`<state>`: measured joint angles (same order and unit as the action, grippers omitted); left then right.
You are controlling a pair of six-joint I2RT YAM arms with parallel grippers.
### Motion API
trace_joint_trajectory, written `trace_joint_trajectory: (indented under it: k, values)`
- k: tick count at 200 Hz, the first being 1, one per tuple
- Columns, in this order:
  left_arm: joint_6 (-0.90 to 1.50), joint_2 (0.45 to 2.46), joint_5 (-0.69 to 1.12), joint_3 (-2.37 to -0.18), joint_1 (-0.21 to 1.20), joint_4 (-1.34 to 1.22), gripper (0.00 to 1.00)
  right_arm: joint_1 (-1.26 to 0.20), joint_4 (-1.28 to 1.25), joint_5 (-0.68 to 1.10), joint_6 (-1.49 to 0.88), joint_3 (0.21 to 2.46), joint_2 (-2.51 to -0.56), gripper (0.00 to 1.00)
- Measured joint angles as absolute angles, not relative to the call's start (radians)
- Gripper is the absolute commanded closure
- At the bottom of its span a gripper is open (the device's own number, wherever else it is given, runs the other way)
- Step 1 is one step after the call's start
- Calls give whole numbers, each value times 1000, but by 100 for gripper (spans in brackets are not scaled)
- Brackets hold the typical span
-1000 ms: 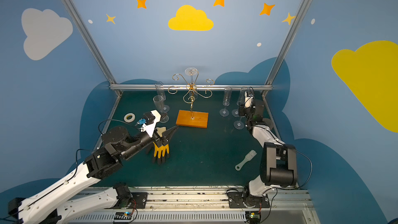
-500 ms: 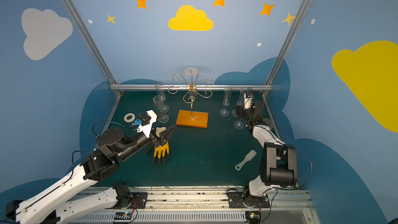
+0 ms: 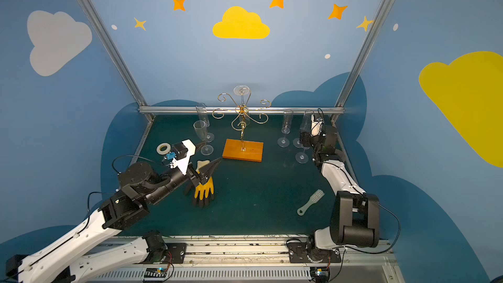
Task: Take the wine glass off the wine glass rack
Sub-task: Place the wine glass at the middle-right of the table, then rotate the wine glass rack at the center of the table.
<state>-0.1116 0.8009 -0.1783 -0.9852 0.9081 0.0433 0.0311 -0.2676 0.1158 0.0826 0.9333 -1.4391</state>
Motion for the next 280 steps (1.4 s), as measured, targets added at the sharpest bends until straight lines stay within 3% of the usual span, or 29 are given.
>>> trace_joint_trajectory:
  k: [98,147,205,280]
  values:
    - [-125,752,-211,-956,890,36,22,31,-191,131,63,951,-1271,16]
    - [-123,775,-200,-1014,811,97,22,31,-150,219,52,954,-1180,16]
    - [-63,986,22,-1342,518,237,22,10,-28,299,27,998,-1086,16]
    - [173,1524,351,-1932,282,385,27,-38,149,410,-12,1028,-972,17]
